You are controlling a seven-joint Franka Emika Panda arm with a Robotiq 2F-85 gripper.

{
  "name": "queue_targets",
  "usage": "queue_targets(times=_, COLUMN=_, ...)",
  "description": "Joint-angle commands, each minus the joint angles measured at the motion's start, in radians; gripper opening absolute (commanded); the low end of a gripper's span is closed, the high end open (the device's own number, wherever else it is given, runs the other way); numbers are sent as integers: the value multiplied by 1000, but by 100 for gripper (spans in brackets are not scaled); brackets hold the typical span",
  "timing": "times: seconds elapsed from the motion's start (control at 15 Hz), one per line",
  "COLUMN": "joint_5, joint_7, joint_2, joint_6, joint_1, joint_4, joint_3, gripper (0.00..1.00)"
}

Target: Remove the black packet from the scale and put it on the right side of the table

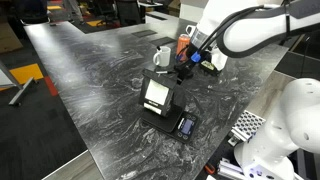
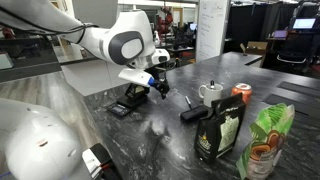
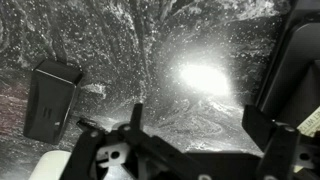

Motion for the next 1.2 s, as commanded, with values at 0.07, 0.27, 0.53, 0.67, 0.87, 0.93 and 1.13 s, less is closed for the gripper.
queue_targets(times=0.07, joint_5=8, joint_7=21, joint_2=-5, joint_6=-31, joint_1=-5, joint_4=15, joint_3=10, gripper=100)
queue_targets(times=0.27, joint_5=7, joint_7=72, joint_2=-27, joint_6=-77, joint_1=-6, joint_4=39, joint_3=35, gripper=100)
queue_targets(times=0.53, joint_5=33, joint_7=115, joint_2=-66, joint_6=-110, joint_1=9, joint_4=63, joint_3=47, gripper=100)
queue_targets(times=0.67, joint_5=31, joint_7=152, joint_2=-90, joint_6=-141, joint_1=10, joint_4=79, joint_3=68, gripper=100)
queue_targets(times=0.87, joint_5=35, joint_7=206, joint_2=-101, joint_6=-186, joint_1=25, joint_4=123, joint_3=110, gripper=100)
queue_targets(times=0.93, joint_5=41, joint_7=215, joint_2=-94, joint_6=-191, joint_1=38, joint_4=138, joint_3=124, gripper=100)
queue_targets(times=1.13, joint_5=52, joint_7=251, joint_2=-65, joint_6=-176, joint_1=68, joint_4=175, joint_3=174, gripper=100)
